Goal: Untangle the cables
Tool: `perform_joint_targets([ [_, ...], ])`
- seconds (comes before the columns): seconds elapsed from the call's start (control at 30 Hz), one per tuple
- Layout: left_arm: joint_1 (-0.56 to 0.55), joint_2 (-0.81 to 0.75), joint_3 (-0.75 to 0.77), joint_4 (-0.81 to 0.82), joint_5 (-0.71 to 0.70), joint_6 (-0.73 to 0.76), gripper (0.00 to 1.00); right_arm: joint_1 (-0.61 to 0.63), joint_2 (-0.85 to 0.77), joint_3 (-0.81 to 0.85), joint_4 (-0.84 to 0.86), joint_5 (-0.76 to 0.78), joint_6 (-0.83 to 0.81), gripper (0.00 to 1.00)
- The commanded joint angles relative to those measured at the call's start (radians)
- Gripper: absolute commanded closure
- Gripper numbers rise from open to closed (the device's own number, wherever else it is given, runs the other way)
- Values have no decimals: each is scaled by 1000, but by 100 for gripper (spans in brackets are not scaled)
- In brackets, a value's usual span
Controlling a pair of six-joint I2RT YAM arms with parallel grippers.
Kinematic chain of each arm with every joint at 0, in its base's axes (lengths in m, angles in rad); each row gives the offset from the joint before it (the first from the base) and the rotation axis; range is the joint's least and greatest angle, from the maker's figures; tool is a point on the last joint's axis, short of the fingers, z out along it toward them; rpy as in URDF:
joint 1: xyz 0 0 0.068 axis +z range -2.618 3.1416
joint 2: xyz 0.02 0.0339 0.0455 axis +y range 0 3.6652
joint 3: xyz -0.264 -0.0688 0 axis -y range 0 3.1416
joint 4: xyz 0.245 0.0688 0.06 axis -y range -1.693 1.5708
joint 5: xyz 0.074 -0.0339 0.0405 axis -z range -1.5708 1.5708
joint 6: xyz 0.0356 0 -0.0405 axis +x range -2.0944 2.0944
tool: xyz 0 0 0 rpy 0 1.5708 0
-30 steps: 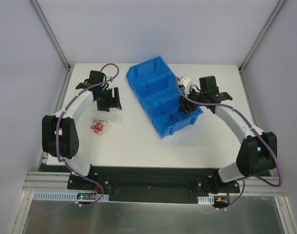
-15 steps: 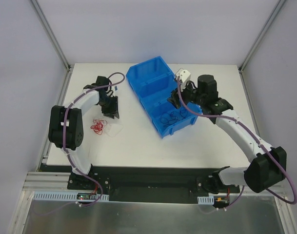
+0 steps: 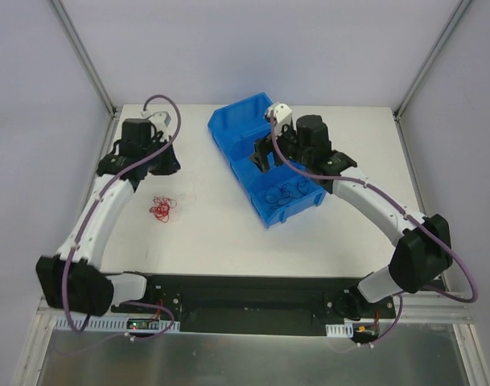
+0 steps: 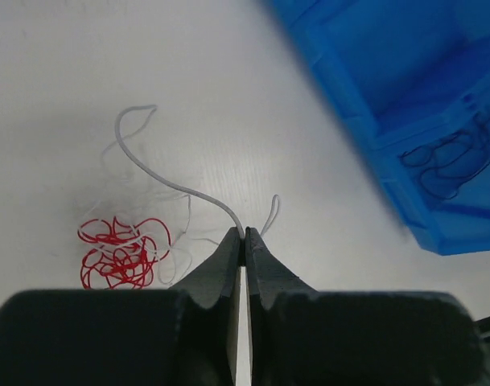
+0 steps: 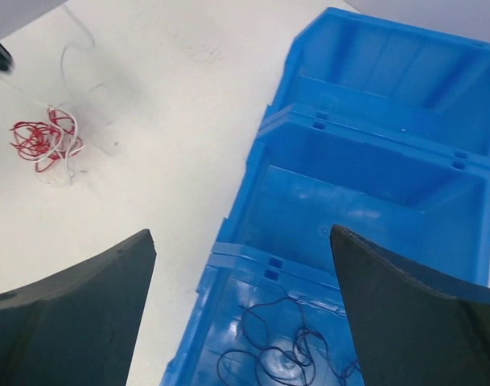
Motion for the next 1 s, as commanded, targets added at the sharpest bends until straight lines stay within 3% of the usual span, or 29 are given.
perform_joint_targets([
  [0.0, -8, -212, 29, 24, -28, -1, 100, 58, -6, 52, 59, -3, 37, 4],
  [0.2, -8, -360, 119, 24, -16, -45, 100, 109, -6, 38, 169, -104, 100, 4],
  [0.5, -6, -398, 208, 24, 179, -229, 100, 208, 0, 24, 395, -248, 253, 5],
  [0.63, -8, -397, 193, 26, 238, -287, 100, 248, 10, 26, 473, -269, 318, 11],
  [0.83, -8, -400, 158, 24, 323, -323, 100, 279, 46, 56, 455, -169, 340, 21],
  [0.97, -8, -404, 122, 24, 363, -347, 100, 282, 79, 95, 435, -206, 350, 37],
])
